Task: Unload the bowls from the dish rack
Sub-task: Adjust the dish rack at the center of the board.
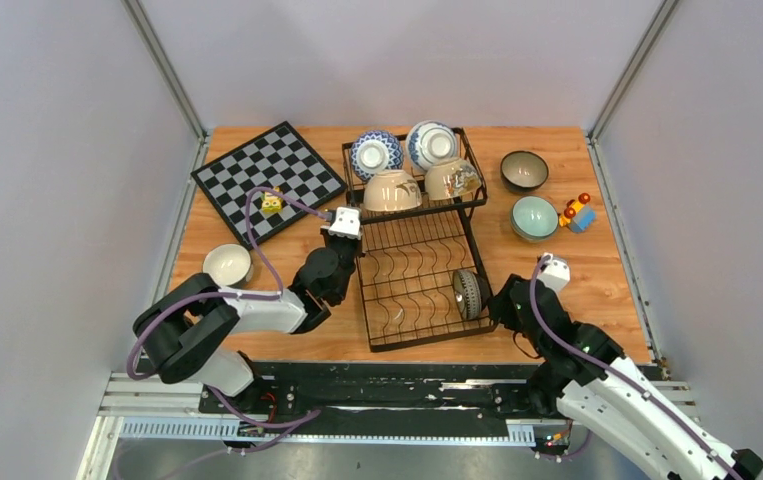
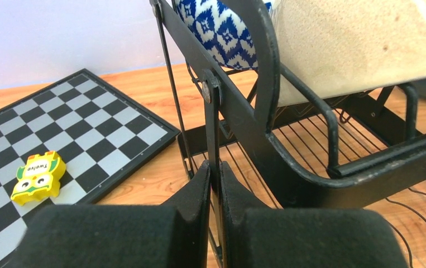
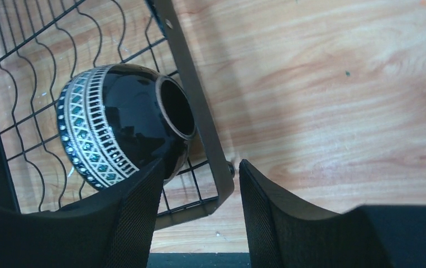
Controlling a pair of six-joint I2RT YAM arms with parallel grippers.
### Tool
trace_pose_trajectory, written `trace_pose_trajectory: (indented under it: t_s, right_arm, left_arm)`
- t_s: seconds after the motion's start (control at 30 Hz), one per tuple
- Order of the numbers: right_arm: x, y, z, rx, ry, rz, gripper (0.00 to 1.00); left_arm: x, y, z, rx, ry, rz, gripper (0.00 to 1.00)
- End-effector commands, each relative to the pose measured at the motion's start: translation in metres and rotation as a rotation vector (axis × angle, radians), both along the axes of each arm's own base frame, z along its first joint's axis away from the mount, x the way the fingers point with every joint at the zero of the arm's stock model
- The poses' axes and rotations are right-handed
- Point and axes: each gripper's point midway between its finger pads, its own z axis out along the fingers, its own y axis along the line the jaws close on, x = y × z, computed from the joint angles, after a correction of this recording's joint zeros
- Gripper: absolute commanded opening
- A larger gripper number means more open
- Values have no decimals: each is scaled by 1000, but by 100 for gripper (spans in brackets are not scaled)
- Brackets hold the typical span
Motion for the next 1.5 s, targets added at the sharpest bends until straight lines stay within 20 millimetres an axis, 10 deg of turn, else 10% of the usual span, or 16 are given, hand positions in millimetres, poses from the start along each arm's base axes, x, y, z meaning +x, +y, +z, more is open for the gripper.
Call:
trace_pose_trajectory:
  t_s: [0.0, 0.33, 0.67, 1.13, 1.47]
  right_arm:
    - [-14, -16, -22, 70, 73, -163, 54]
    - [-36, -23, -60, 52, 221, -224, 39]
    - [-18, -29, -61, -51, 170, -208, 0]
    - [30, -54, -40, -101, 158, -256, 0]
    - [73, -21, -36, -48, 186, -67, 0]
  left_arm:
    - [-3, 29, 20, -22, -23, 147, 0]
    - [-6, 31, 22, -10, -22, 162, 0]
    - [-21, 18, 17, 17, 14, 105, 0]
    - [-53, -17, 12, 7, 73, -46, 0]
    - [-84, 2, -1, -9, 164, 2, 0]
